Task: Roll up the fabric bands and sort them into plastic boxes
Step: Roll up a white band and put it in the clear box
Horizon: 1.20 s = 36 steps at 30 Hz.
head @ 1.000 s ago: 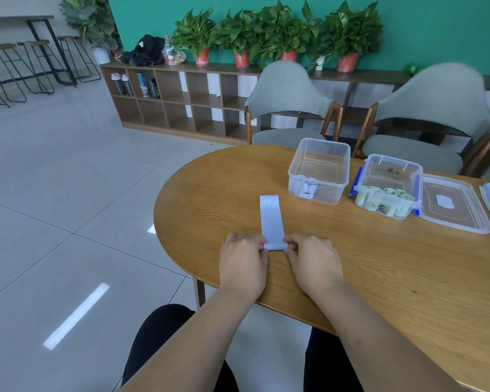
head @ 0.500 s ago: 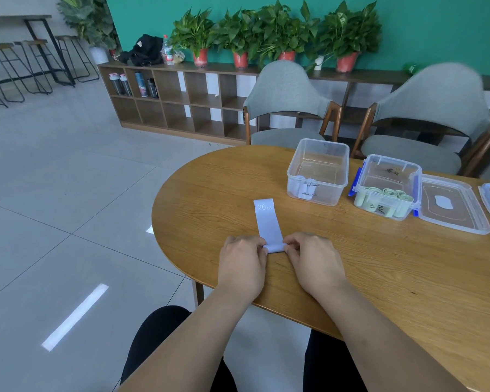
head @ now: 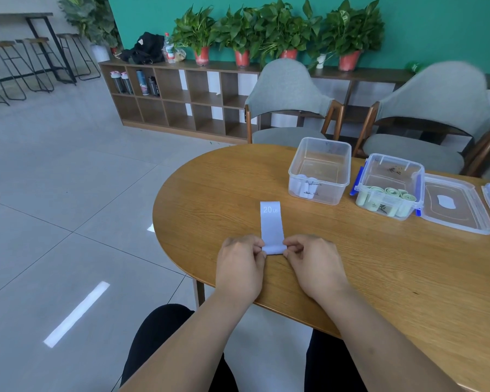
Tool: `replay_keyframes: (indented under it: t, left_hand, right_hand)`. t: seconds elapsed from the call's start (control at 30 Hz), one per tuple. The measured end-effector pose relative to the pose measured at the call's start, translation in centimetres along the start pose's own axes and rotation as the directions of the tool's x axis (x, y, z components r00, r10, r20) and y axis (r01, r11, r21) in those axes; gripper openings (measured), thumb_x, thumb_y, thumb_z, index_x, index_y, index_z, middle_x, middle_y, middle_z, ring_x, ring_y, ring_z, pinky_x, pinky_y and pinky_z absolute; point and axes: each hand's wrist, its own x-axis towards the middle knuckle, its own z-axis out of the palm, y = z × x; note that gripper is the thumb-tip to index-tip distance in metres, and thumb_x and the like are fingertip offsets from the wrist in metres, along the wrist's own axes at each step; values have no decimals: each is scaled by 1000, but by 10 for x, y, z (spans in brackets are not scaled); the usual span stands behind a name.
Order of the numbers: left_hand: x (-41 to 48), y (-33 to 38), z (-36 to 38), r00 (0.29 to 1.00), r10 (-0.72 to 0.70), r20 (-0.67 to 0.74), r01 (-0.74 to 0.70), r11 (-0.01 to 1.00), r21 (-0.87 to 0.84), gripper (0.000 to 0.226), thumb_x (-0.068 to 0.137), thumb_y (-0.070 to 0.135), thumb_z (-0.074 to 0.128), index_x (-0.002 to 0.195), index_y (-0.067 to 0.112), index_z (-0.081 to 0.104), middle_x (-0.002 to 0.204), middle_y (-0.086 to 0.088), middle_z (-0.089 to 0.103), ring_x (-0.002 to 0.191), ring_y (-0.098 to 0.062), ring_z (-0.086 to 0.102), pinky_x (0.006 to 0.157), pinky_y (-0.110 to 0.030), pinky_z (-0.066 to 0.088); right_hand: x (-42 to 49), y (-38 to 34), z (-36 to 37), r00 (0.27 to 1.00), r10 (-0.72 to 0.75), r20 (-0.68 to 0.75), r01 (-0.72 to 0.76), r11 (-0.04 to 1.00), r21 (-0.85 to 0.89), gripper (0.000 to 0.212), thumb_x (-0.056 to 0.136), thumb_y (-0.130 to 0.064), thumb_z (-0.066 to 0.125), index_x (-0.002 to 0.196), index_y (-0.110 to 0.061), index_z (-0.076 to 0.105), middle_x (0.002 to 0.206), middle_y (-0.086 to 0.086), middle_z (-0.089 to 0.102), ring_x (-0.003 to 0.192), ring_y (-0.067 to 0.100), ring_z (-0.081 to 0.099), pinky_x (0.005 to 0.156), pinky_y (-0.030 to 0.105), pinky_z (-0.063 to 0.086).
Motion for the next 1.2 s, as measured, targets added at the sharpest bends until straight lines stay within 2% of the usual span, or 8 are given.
replay_keyframes:
  t: [0.27, 0.37, 0.5, 0.6, 0.7, 0.9, 1.07, 1.2]
  left_hand:
    - [3, -1, -1, 999, 29, 21, -30, 999, 27, 19, 101, 26, 65, 116, 29, 75, 101, 13, 75, 110, -15, 51, 86, -28, 43]
    - [4, -1, -1, 999, 30, 13, -30, 999, 37, 19, 101, 29, 63, 116, 31, 75, 100, 14, 76, 107, -15, 54, 82, -27, 40]
    - [3, -2, 2, 999, 36, -35, -35, 999, 19, 12, 99, 28, 65, 107, 32, 72, 91, 16, 74, 96, -14, 56, 76, -28, 38]
    - [2, -3, 3, 999, 34, -36, -34, 999, 19, 12, 97, 30, 68, 107, 32, 74, 91, 17, 73, 99, -11, 56, 76, -27, 39]
    - [0, -3, 5, 997, 52, -52, -53, 999, -2, 18, 94, 22, 72, 110, 30, 74, 94, 16, 72, 102, -10, 55, 77, -23, 38]
    - [-2, -5, 9, 994, 71, -89, -73, 997, -23, 15, 95, 18, 71, 106, 27, 76, 95, 11, 71, 99, -16, 54, 79, -26, 41]
    - [2, -7, 10, 995, 79, -54, -80, 997, -14, 16, 99, 23, 67, 112, 26, 77, 104, 8, 73, 106, -18, 55, 88, -31, 47]
    - [2, -8, 12, 994, 75, -83, -79, 996, -46, 17, 98, 24, 68, 113, 29, 75, 98, 15, 73, 101, -14, 54, 82, -27, 44]
  right_hand:
    - [-1, -2, 4, 1000, -27, -6, 26, 997, -75, 22, 100, -33, 64, 119, -30, 74, 108, -9, 75, 102, 18, 69, 86, 37, 56]
    - [-2, -3, 5, 999, -14, -37, 12, 998, -65, 23, 100, -32, 64, 122, -32, 71, 99, -14, 75, 97, 18, 69, 81, 35, 55]
    - [-3, -4, 7, 997, -20, -70, 14, 997, -81, 15, 99, -33, 65, 113, -33, 72, 97, -13, 75, 93, 17, 70, 76, 33, 54]
    - [-6, -4, 10, 998, -31, -61, 26, 996, -83, 22, 97, -28, 68, 118, -33, 73, 103, -12, 72, 96, 15, 69, 80, 34, 55]
    - [-5, -3, 11, 998, -25, -64, 22, 998, -58, 26, 95, -22, 71, 119, -31, 73, 104, -13, 72, 97, 14, 68, 83, 34, 55]
    - [-4, 1, 10, 998, -32, -53, 32, 999, -2, 18, 99, -27, 68, 116, -29, 74, 104, -9, 72, 96, 16, 67, 84, 35, 54]
    - [-2, 2, 12, 999, -7, -41, 6, 1000, -27, 22, 102, -32, 62, 121, -29, 73, 109, -7, 71, 102, 19, 67, 85, 36, 54]
    - [-3, 0, 16, 995, 20, -103, -19, 1000, 8, 17, 99, -31, 66, 116, -32, 70, 97, -14, 72, 91, 15, 68, 76, 33, 53]
